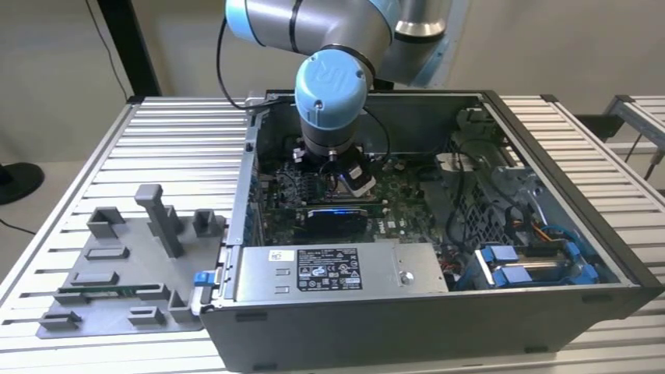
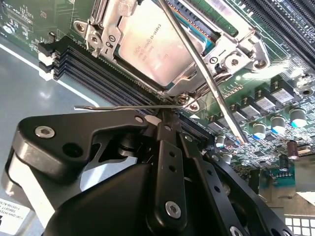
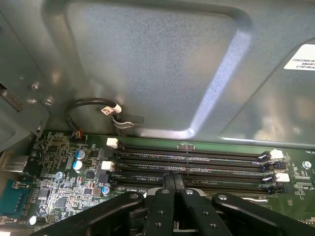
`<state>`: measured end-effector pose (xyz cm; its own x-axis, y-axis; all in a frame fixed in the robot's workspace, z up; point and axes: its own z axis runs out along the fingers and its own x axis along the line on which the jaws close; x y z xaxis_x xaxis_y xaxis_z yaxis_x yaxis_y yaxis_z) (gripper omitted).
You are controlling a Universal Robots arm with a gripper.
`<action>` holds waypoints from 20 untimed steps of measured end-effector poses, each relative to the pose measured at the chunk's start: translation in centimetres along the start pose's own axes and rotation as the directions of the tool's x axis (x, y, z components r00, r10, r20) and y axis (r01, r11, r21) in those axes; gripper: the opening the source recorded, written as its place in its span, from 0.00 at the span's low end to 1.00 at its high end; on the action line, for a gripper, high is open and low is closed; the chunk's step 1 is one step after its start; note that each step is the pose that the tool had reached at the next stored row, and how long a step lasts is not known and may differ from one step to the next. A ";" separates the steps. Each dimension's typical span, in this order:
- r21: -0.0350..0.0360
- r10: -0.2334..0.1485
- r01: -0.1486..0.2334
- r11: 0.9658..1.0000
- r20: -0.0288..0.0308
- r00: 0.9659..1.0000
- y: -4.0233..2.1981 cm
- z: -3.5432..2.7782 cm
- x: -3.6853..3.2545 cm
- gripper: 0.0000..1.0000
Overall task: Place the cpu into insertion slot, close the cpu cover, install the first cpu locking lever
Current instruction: 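Install the first cpu locking lever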
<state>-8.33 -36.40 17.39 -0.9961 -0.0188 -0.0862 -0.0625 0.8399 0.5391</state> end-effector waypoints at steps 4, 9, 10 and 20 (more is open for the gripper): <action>0.000 0.000 0.000 1.000 0.000 1.000 0.00 0.00 0.00 0.00; 0.000 0.000 0.000 1.000 0.000 1.000 0.00 0.00 0.00 0.00; 0.000 0.000 0.000 1.000 0.000 1.000 0.00 0.00 0.00 0.00; 0.000 0.000 0.000 1.000 0.000 1.000 0.00 0.00 0.00 0.00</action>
<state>-8.33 -36.40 17.39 -0.9961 -0.0188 -0.0862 -0.0625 0.8399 0.5392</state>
